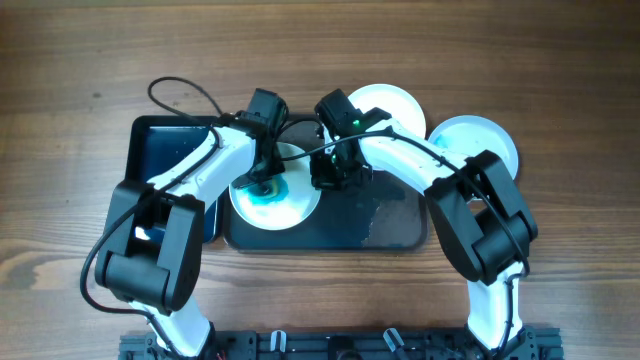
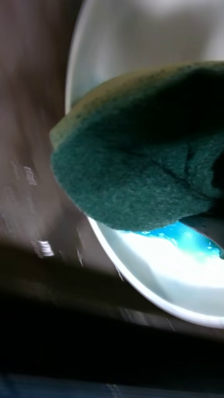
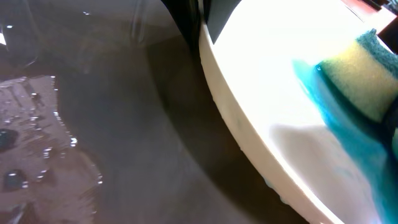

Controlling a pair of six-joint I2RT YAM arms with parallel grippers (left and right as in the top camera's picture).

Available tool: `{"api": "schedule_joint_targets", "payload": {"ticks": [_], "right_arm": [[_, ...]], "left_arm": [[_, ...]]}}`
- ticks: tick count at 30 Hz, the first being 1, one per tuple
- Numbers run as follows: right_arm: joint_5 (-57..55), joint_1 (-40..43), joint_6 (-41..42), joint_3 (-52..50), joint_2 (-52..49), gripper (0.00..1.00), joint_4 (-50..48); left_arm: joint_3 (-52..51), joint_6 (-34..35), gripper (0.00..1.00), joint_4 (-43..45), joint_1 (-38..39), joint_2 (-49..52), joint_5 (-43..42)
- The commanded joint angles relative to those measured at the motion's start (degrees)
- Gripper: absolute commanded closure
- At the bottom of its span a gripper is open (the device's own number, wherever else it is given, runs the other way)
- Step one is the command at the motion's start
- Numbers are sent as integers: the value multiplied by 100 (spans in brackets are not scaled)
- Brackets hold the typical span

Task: Clean dirty plates on tray and stack at the side
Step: 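Scrub the held plate with the sponge in the left gripper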

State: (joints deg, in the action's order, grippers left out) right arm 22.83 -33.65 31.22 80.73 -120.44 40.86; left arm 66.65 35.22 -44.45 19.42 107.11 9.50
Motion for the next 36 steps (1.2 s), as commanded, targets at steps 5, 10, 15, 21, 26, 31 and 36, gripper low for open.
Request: {"api": "schedule_joint_targets", "payload": {"ticks": [5,10,15,21,26,31,36], "right_arm": [[-46,4,-107,-61,-199,96,9],[-46,4,-107,-61,-199,96,11],[-46,4,-114,-61,-199,96,13],[-48,4,-120,-61,-199,96,9],[-48,4,-122,-61,-199,96,9],[-46,4,-120,-61,-199,96,28],[-48,4,-125,-61,-199,96,33]], "left_arm": [[-11,-1698,96,-1016,-42,90,-3003],[-11,-1517,96,-186,-57,90,-2892],[-11,319,96,20,-59,90,251],[-11,597,96,-894,-52,90,234],[-11,-1130,96,-1036,-52,90,-2597],[-11,-1589,96,-166,-59,90,-3045],[-11,275,96,87,-59,90,-203]]}}
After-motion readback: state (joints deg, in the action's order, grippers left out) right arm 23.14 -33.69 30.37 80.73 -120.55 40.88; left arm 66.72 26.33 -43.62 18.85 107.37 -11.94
